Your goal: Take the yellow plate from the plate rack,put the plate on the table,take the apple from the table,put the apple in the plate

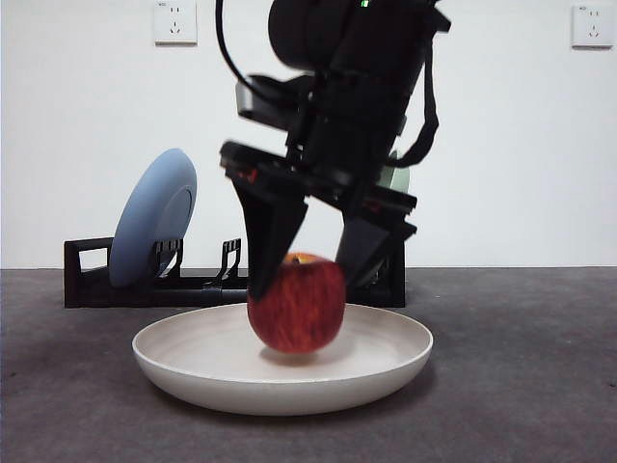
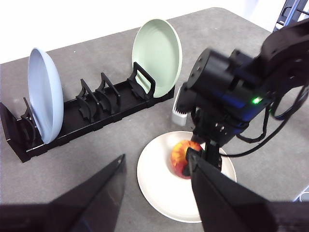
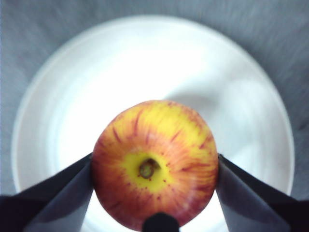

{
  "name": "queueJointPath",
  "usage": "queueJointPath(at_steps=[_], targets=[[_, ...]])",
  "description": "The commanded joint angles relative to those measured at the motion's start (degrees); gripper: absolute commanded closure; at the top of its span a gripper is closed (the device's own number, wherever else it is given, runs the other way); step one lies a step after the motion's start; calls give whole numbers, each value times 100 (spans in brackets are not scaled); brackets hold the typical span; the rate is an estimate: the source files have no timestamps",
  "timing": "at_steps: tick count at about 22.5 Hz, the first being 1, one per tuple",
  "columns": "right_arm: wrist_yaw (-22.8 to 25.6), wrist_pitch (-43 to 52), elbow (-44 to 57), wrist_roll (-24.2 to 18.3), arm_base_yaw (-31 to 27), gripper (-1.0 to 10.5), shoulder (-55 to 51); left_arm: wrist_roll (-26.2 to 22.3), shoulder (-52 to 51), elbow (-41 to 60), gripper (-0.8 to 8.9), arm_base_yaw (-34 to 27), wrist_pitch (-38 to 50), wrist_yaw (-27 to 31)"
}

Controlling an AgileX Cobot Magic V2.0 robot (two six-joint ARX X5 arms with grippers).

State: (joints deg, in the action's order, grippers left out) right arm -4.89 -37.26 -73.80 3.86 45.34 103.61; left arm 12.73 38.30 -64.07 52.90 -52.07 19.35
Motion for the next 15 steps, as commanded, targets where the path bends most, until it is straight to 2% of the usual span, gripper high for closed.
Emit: queueJointPath(at_steps=[1, 12, 14, 15], targets=[[90, 37, 26, 48, 48, 962, 76, 52, -4, 22, 594, -11, 22, 15], [149, -254, 92, 68, 50, 957, 127, 28, -4, 22, 594, -11, 22, 15], [149, -234, 92, 72, 50, 914, 129, 26, -4, 22, 594, -11, 24, 13], [146, -212, 92, 92, 52, 854, 129, 22, -4, 22, 594, -11, 20, 15]])
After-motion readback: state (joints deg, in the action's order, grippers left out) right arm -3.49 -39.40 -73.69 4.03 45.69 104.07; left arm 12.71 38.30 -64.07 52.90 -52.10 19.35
